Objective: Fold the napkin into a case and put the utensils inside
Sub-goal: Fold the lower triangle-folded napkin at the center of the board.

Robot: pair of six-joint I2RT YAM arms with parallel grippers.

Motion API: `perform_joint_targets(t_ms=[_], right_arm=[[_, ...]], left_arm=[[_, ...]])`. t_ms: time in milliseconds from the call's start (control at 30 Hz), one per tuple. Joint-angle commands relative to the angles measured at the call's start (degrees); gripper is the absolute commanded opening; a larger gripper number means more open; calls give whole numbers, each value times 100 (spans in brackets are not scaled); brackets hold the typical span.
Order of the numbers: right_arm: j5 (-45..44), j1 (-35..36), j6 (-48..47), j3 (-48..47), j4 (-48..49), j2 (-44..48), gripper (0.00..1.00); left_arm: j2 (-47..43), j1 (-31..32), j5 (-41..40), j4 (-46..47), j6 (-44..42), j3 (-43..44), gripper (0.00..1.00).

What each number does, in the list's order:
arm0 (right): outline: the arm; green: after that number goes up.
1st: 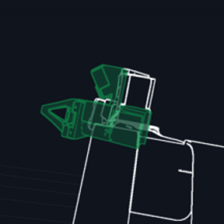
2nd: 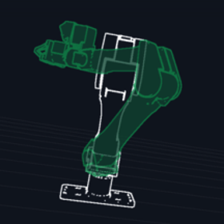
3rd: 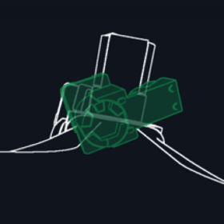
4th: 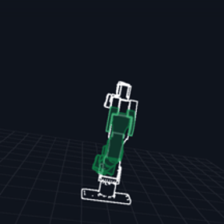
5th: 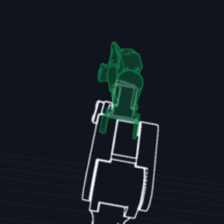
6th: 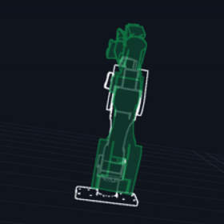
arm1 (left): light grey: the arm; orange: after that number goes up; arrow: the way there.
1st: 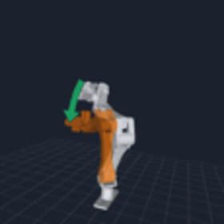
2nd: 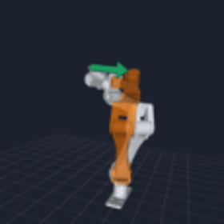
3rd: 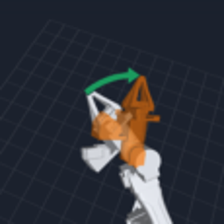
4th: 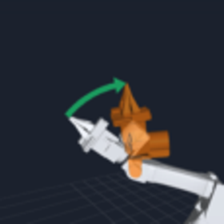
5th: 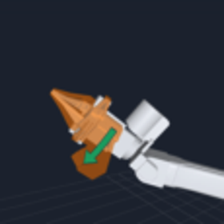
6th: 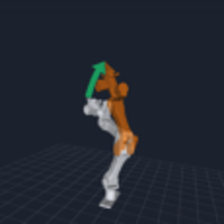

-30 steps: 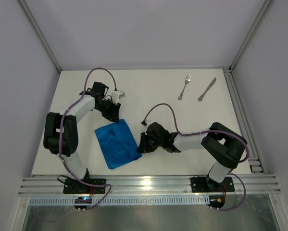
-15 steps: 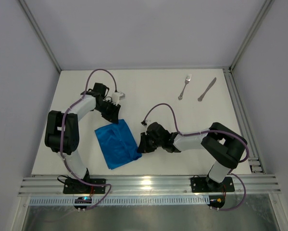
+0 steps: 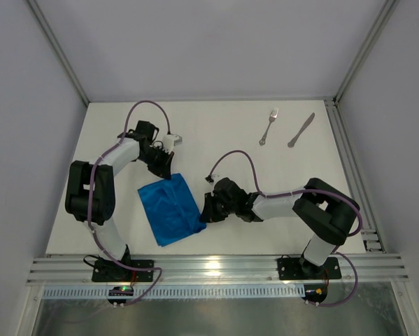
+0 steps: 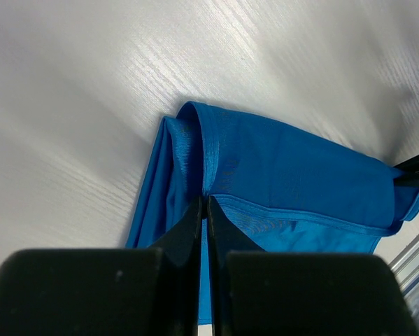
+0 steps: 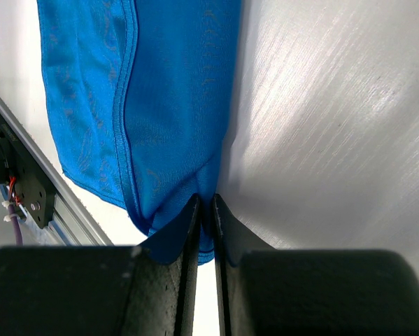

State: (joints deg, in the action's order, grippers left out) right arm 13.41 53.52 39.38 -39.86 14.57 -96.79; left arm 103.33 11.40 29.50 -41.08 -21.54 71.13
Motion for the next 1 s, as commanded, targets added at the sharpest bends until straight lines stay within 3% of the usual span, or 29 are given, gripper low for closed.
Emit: perform_joint_targets(t_ms=[0, 433, 967], right_arm=[[-172, 36, -18, -57, 55, -24, 15], [-304, 36, 141, 75, 222, -15, 10], [-418, 54, 88, 13, 125, -15, 7]], left_arm=[[-111, 20, 100, -172, -78, 243, 0], [-85, -94, -207, -1200, -562, 269, 0], [258, -226, -743, -1271, -1001, 305, 0]])
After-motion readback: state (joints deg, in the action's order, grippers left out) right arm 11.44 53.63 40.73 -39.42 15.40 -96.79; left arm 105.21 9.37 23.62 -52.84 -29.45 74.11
